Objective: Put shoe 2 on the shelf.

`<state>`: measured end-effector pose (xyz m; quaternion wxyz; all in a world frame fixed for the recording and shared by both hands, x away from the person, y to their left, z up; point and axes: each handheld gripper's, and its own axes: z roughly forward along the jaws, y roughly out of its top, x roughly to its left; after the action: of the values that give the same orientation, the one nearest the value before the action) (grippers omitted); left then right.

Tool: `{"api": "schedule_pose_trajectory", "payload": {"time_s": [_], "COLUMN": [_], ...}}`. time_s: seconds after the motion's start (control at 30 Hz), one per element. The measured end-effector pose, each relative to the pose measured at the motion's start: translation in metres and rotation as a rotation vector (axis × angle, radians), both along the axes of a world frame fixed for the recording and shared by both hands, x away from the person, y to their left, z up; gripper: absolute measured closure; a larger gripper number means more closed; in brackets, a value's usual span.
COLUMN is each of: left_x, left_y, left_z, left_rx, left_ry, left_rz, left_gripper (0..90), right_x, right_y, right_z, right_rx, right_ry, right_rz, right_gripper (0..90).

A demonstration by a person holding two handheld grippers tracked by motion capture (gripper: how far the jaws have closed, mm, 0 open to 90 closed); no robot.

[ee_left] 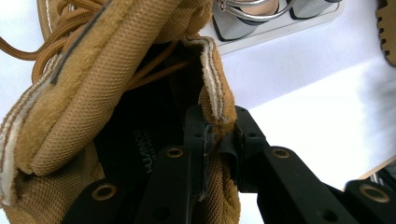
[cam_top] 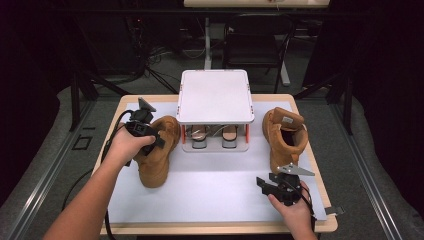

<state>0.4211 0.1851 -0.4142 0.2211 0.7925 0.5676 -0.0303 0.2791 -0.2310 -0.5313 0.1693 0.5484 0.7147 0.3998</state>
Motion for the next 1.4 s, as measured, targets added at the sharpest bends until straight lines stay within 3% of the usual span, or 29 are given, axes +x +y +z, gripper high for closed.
{"api": "schedule_pose_trajectory", "payload": {"time_s": [0.43, 0.6, 0.73, 1.07, 1.4], "left_x": [-0.002, -0.003, -0.005, -0.01, -0.009], "left_y": [-0.011, -0.012, -0.007, 0.014, 0.04], "left_z": [0.0, 0.007, 0.021, 0.05, 0.044], "left_rx": [0.047, 0.045, 0.032, 0.133, 0.168], "left_ry": [0.03, 0.039, 0.023, -0.004, 0.013], "left_rz": [-0.02, -0.023, -0.015, 0.013, 0.063], "left_gripper": [73.8, 70.3, 68.5, 64.7, 61.8], "right_x": [0.0, 0.0, 0.0, 0.0, 0.0], "right_y": [-0.001, -0.001, -0.001, -0.001, 0.0], "right_z": [0.0, 0.0, 0.0, 0.0, 0.0], "right_rx": [0.005, 0.007, 0.002, 0.004, 0.003], "right_ry": [0.002, 0.006, 0.007, 0.008, 0.014], "right_rz": [-0.001, -0.002, -0.001, -0.004, 0.0], "right_gripper": [45.9, 45.9, 45.9, 45.9, 45.9]}}
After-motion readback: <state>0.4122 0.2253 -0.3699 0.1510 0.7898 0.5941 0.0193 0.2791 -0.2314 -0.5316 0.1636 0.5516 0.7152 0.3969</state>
